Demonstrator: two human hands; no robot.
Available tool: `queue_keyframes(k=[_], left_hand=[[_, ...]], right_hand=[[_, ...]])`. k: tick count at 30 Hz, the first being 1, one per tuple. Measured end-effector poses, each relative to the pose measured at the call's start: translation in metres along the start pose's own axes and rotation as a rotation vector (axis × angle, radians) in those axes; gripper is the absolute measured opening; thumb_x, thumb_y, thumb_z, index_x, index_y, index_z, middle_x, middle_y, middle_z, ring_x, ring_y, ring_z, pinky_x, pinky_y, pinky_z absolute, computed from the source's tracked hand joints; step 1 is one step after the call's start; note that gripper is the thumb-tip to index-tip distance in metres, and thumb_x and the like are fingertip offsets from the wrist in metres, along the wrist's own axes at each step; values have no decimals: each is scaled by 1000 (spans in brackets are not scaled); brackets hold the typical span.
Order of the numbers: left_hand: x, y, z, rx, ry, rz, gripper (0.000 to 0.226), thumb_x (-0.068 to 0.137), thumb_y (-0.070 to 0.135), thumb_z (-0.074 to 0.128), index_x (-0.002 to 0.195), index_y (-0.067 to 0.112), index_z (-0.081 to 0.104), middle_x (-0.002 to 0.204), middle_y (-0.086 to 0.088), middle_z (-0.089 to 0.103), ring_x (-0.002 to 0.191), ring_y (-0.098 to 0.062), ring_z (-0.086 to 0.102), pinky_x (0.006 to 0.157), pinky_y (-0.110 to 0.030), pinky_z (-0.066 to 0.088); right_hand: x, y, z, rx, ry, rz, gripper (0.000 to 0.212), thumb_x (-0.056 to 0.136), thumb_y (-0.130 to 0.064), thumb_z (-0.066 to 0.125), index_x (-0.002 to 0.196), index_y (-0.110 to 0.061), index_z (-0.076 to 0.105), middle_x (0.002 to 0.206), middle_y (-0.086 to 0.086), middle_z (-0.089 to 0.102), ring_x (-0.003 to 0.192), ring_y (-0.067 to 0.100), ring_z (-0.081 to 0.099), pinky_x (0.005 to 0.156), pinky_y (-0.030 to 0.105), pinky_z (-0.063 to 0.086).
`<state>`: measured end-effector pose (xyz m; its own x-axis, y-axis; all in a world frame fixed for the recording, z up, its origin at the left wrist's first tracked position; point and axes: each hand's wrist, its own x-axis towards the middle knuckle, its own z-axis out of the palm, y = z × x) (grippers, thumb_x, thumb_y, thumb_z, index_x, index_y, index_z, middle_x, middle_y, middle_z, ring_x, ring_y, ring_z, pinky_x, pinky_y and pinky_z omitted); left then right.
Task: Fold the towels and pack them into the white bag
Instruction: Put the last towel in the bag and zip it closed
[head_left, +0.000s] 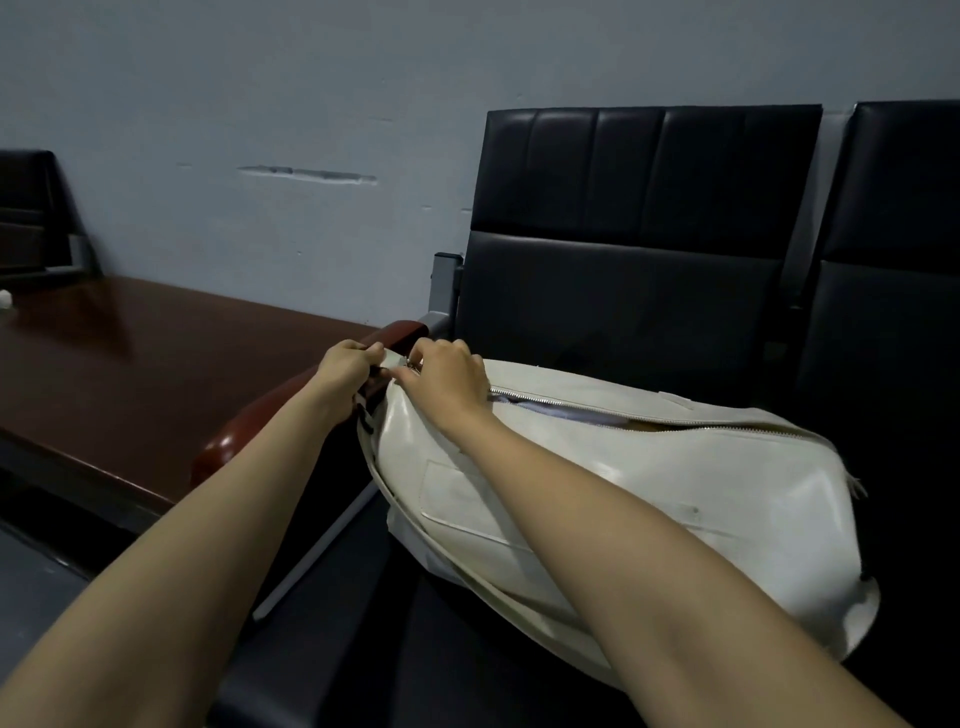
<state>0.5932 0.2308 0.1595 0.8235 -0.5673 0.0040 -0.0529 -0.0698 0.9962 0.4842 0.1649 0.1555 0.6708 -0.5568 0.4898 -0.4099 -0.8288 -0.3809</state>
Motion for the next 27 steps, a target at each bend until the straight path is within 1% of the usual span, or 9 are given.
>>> queue_keyframes(k=[4,8,10,12,15,18,20,24,27], left_hand=[[1,-4,-3,0,3,-27,10,98,17,53,96,7,52,79,-8,59,63,-14,57,51,-23,48],[3,-12,-3,47,32,-29,13,97,18,55,102,5,55,81,-8,60,67,-17,56,62,-27,47],[1,-13,0,63,39,-32,14,97,17,55,103,4,56,82,-8,59,74,-20,58,73,-33,50],[-3,-13,0,85,52,-40,21,96,19,56,108,3,58,90,-11,62,84,-25,59,85,-39,50],[-9,-10,-1,92,83,-47,29,95,23,57,116,3,57,109,-14,65,99,-30,63,92,-42,51],[-13,2,3,66,104,-17,32,95,24,56,118,1,56,115,-15,63,105,-31,61,91,-40,51],[-17,17,7,71,101,25,24,96,21,55,109,2,57,107,-11,63,97,-27,60,84,-36,49],[-21,38,17,32,96,93,15,96,18,56,104,5,58,101,-9,59,74,-18,56,66,-29,45],[-19,37,22,-12,68,84,22,97,18,55,111,1,59,103,-13,61,68,-13,53,66,-28,44]], right_hand=[[-7,4,14,33,102,14,26,99,-30,46,104,-13,66,108,3,63,107,23,50,91,36,36],[-8,9,20,144,132,37,19,97,-26,52,96,-13,66,101,2,62,102,21,49,89,38,40],[-12,12,19,213,152,59,18,95,-25,55,91,-12,67,98,2,62,100,20,48,88,40,42],[-16,10,18,224,148,85,18,95,-25,56,89,-12,67,98,3,62,101,21,47,88,41,42],[-17,4,4,140,98,115,18,96,-24,52,91,-13,66,105,3,62,108,21,46,92,36,37],[-4,-1,-21,115,35,202,20,96,-21,49,92,-14,68,110,2,64,112,21,46,92,36,31],[6,-3,-36,149,11,273,23,95,-18,48,93,-13,70,106,3,67,110,22,50,89,37,32],[21,1,-55,304,-25,426,14,89,-20,58,90,-13,71,94,3,68,95,24,60,95,42,45],[22,12,-64,399,-64,527,15,85,-21,65,93,-9,69,91,5,67,87,24,64,82,35,54]])
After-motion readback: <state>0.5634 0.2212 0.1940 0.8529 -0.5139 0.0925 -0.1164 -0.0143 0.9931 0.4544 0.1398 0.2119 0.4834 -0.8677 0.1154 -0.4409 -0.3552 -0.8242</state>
